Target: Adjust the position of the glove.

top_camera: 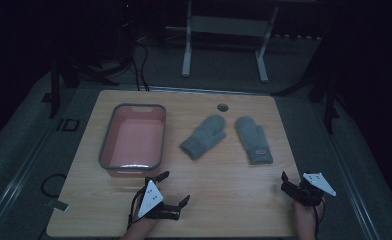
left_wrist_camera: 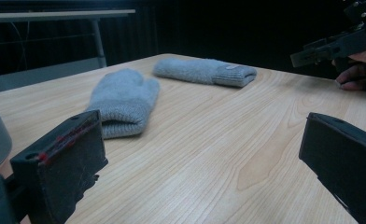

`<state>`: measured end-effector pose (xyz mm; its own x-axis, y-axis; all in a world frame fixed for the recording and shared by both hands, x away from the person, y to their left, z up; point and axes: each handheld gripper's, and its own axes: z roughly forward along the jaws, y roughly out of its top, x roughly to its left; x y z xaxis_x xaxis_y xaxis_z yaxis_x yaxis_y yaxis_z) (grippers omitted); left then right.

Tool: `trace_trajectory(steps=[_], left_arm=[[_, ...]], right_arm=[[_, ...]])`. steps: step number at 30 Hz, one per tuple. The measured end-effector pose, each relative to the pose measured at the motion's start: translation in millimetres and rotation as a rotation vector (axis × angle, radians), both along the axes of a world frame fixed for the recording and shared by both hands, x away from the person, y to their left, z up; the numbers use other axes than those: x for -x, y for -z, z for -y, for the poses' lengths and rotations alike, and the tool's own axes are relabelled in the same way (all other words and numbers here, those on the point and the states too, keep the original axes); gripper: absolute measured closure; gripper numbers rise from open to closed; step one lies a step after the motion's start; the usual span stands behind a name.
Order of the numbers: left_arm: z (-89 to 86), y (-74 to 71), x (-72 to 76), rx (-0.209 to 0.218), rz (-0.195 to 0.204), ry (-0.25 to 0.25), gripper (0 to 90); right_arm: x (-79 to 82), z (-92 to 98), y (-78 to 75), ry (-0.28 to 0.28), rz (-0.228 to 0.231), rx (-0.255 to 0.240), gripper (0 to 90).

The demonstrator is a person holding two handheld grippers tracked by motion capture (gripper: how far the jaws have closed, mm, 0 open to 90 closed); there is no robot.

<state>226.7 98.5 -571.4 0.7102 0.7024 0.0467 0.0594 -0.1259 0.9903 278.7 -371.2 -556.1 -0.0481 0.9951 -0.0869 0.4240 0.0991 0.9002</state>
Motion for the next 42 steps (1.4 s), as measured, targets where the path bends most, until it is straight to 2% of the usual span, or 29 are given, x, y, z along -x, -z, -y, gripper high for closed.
trace_trajectory(steps=[1,5,8,12,15,19,21,22,24,25,28,29,30,31,32,34,35,37,38,39,42], left_arm=[[0.0,0.0,0.0,0.0,0.0,0.0,0.7],[-0.7,-0.1,-0.6,0.002,-0.007,-0.001,0.7],[-0.3,-0.1,-0.5,0.0,-0.004,-0.001,0.7],[0.2,0.0,0.5,-0.001,0.002,-0.011,0.7],[-0.1,0.1,0.8,0.002,0.002,-0.013,0.7],[-0.8,0.1,0.8,0.008,-0.005,-0.013,0.7],[-1.5,0.0,-0.2,0.016,-0.014,-0.016,0.7],[-2.9,0.1,-1.5,0.029,-0.026,-0.016,0.7],[-3.5,0.0,-2.0,0.035,-0.034,-0.02,0.7],[-2.8,0.0,-1.6,0.029,-0.027,-0.018,0.7],[-1.3,0.0,-0.3,0.014,-0.015,-0.016,0.7],[-1.2,-0.1,-0.3,0.012,-0.015,-0.016,0.7],[-1.3,-0.1,-0.6,0.013,-0.018,-0.015,0.7],[-1.3,-0.1,-0.6,0.013,-0.018,-0.015,0.7],[-1.3,-0.2,-0.8,0.013,-0.019,-0.014,0.8],[-1.2,-0.2,-0.7,0.011,-0.019,-0.013,0.8],[-1.1,-0.1,-0.6,0.012,-0.019,-0.011,0.7],[-0.8,-0.2,-0.4,0.011,-0.018,-0.011,0.7],[-0.4,-0.2,-0.2,0.009,-0.016,-0.009,0.7],[-0.4,-0.2,-0.2,0.009,-0.016,-0.009,0.7],[0.2,-0.2,0.2,0.002,-0.012,-0.008,0.7]], right_arm=[[-0.4,-0.6,-0.9,-0.002,-0.027,-0.006,11.9],[-1.8,-2.9,-5.3,-0.007,-0.06,-0.012,12.0],[-6.1,-5.7,-10.7,-0.028,-0.102,0.014,12.6],[-15.3,-7.4,-24.1,-0.1,-0.116,-0.004,14.0],[-22.4,-8.1,-35.9,-0.138,-0.1,-0.044,14.7],[-32.0,-15.6,-50.3,-0.183,-0.098,-0.043,13.8],[-34.0,-17.8,-52.4,-0.187,-0.102,-0.035,13.8],[-41.1,-26.0,-59.0,-0.217,-0.115,-0.01,14.0],[-43.9,-29.4,-61.1,-0.231,-0.125,-0.01,14.3],[-51.1,-38.6,-64.8,-0.268,-0.148,-0.012,14.4],[-60.0,-51.3,-67.5,-0.324,-0.162,-0.013,14.3],[-60.0,-51.3,-67.5,-0.324,-0.162,-0.013,14.3],[-67.4,-62.4,-69.2,-0.35,-0.166,-0.028,13.7],[-67.4,-62.4,-69.2,-0.35,-0.166,-0.028,13.7],[-75.1,-72.1,-70.7,-0.362,-0.171,-0.056,13.1],[-77.6,-75.2,-71.2,-0.371,-0.168,-0.067,13.2],[-85.8,-83.7,-72.7,-0.412,-0.166,-0.117,13.4],[-89.2,-88.3,-73.3,-0.421,-0.161,-0.114,13.4],[-95.5,-98.0,-74.7,-0.452,-0.154,-0.097,13.4],[-95.5,-98.0,-74.7,-0.452,-0.154,-0.097,13.4],[-109.7,-116.2,-76.4,-0.507,-0.144,-0.079,13.7]])
